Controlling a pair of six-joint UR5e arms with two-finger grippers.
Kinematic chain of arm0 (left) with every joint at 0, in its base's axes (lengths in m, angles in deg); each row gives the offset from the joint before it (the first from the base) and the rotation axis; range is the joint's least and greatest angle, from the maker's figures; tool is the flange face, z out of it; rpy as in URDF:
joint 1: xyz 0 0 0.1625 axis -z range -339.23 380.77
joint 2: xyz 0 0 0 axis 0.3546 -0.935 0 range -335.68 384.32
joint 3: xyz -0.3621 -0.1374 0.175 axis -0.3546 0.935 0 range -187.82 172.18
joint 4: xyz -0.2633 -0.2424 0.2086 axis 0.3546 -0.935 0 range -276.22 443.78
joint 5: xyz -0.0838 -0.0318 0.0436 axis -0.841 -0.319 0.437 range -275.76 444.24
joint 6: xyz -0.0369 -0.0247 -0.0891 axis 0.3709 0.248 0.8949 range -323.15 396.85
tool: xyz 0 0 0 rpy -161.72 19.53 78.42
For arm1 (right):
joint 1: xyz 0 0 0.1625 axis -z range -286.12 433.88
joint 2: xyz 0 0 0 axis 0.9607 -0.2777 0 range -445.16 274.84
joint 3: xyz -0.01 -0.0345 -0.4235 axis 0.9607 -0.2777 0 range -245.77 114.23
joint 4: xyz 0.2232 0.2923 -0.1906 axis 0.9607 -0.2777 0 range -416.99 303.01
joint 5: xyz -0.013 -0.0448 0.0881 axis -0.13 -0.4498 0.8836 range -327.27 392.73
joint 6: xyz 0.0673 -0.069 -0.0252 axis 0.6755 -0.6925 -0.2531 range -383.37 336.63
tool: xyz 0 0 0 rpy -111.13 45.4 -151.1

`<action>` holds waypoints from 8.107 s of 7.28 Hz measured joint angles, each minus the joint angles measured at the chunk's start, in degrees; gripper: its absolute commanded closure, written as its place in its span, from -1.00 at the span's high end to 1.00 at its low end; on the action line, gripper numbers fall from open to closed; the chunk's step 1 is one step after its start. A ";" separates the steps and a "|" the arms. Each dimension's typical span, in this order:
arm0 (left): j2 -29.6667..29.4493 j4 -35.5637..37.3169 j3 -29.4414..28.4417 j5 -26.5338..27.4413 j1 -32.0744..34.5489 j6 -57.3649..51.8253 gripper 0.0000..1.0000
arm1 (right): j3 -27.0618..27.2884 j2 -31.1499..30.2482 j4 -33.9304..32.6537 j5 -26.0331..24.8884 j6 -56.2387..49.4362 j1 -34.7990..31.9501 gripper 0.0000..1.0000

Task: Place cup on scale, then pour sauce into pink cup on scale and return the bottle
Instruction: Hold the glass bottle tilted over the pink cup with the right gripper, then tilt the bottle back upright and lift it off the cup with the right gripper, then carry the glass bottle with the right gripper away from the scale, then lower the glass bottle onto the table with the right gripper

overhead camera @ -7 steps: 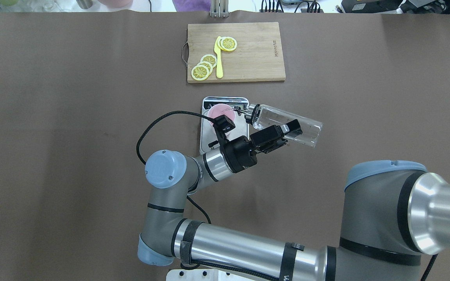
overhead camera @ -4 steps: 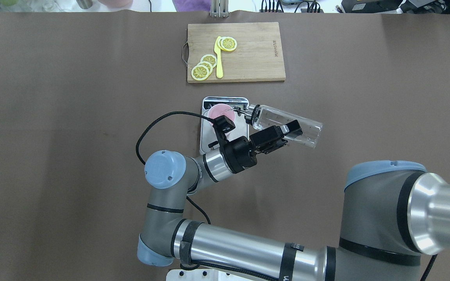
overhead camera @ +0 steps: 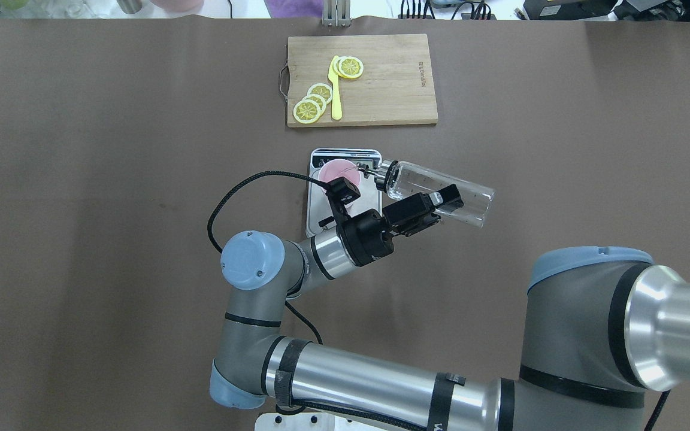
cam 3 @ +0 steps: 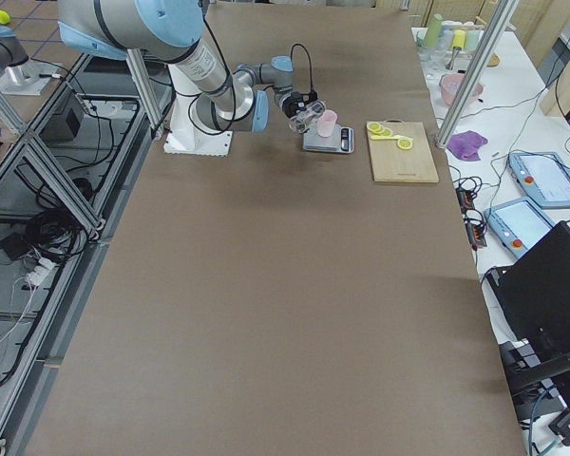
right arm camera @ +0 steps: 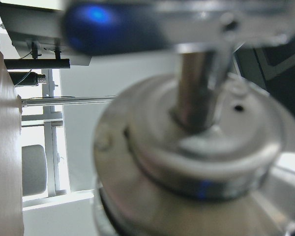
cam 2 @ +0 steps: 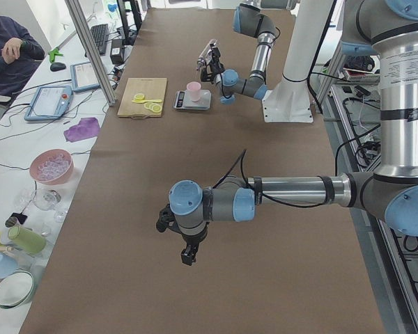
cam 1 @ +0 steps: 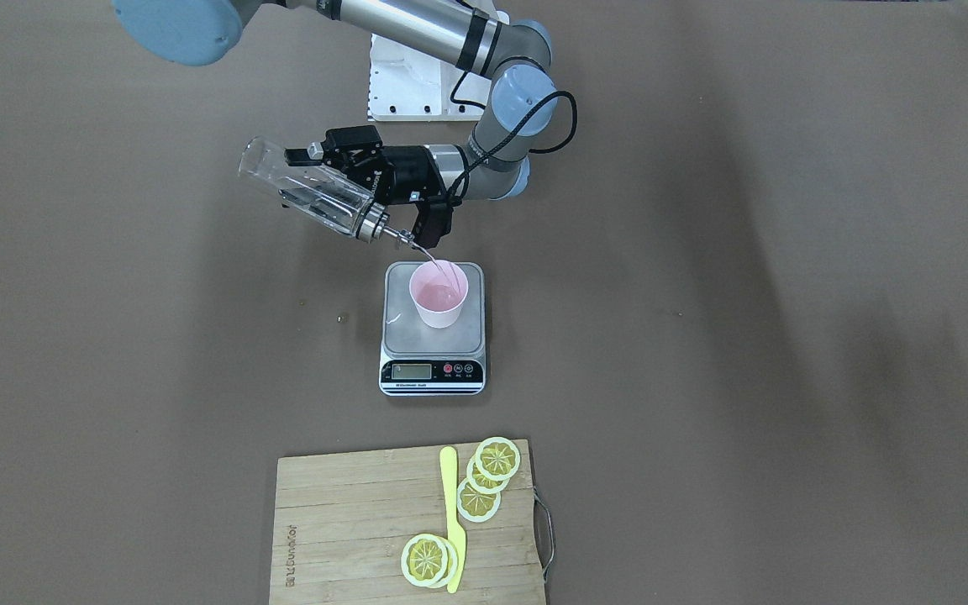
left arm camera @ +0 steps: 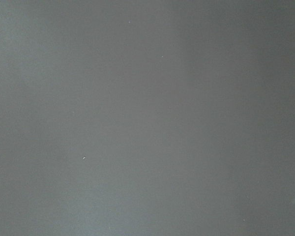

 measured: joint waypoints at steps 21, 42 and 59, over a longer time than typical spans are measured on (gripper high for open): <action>-0.01 -0.18 0.90 0.03 0.07 0.00 0.96 | 22.74 -5.88 5.84 -6.00 5.33 -0.65 -1.00; 1.41 -3.98 0.92 0.12 0.26 0.00 0.96 | 64.52 -71.75 133.60 10.13 -44.87 -22.87 -1.00; 3.52 -7.65 0.73 0.12 0.09 0.09 0.96 | 42.12 -73.75 153.89 27.89 -39.51 -31.56 -1.00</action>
